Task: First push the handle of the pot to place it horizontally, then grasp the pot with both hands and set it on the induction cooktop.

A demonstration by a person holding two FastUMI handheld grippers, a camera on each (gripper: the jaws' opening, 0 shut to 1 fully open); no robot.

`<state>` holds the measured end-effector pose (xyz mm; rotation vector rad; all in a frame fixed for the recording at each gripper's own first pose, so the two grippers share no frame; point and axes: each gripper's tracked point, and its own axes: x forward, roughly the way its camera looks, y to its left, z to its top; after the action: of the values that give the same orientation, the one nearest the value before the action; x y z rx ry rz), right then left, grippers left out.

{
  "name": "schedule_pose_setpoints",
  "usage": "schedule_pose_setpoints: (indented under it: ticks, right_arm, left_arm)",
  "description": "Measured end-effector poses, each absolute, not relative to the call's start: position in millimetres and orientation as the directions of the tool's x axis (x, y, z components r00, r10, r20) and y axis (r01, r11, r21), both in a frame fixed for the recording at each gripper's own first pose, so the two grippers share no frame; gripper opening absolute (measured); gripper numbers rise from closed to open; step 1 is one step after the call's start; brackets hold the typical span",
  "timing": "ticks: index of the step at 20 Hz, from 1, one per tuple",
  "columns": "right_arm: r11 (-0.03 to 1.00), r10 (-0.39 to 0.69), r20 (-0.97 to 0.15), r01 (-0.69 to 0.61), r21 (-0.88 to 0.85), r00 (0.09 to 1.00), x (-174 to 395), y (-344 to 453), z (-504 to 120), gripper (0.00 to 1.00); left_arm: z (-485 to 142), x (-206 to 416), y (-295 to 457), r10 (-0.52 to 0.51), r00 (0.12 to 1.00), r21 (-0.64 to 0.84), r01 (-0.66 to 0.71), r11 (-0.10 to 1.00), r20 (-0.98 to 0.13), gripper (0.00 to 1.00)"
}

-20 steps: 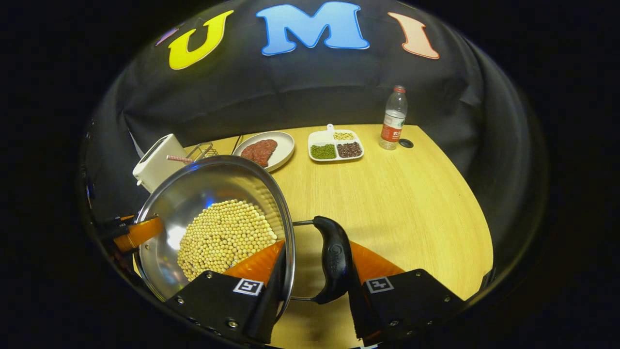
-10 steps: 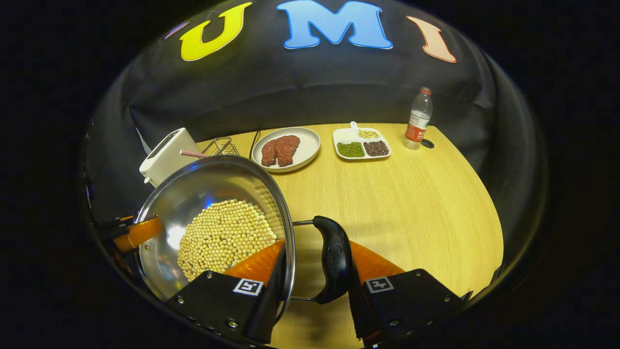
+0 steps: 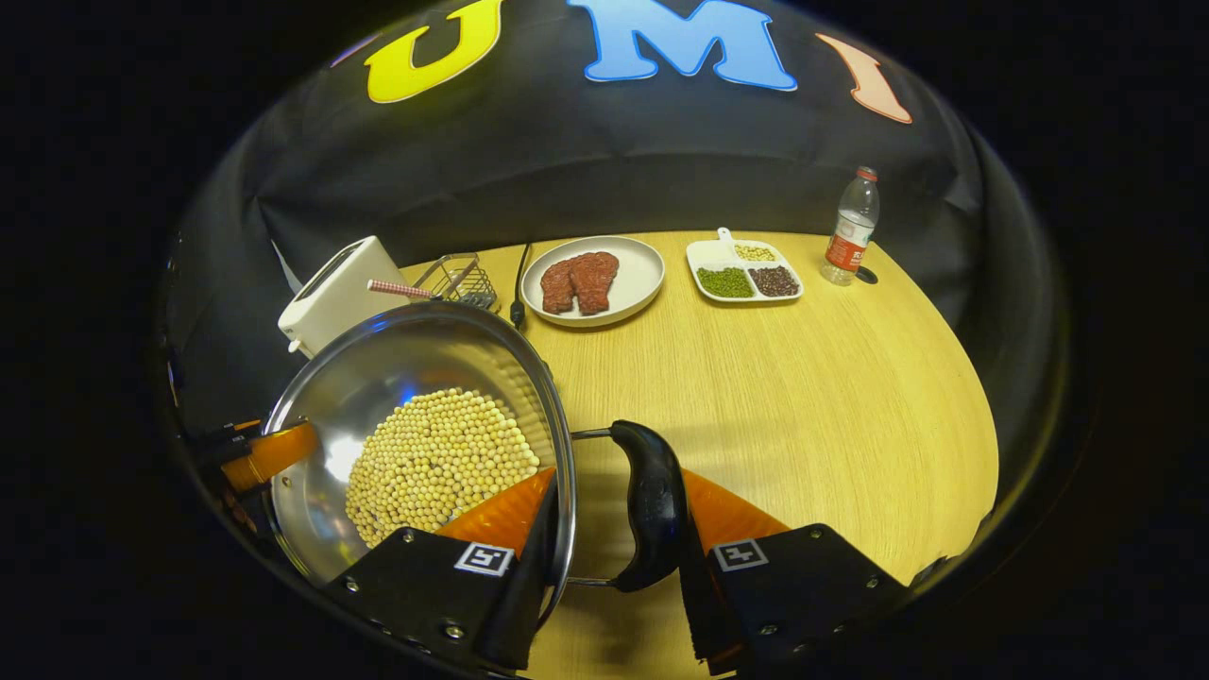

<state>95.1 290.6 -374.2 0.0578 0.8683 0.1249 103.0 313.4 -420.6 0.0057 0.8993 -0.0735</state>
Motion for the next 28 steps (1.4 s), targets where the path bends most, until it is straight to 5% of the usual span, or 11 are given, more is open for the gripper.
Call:
schedule_pose_setpoints:
  ticks: [28]
  right_arm:
    - [0.99,0.14,-0.782,-0.084,0.112,0.608,115.6,350.8,-406.0,0.62]
  left_arm:
    - [-454.5,122.2,370.1,-0.051,0.613,-0.031,0.044,0.999,-0.788,0.65]
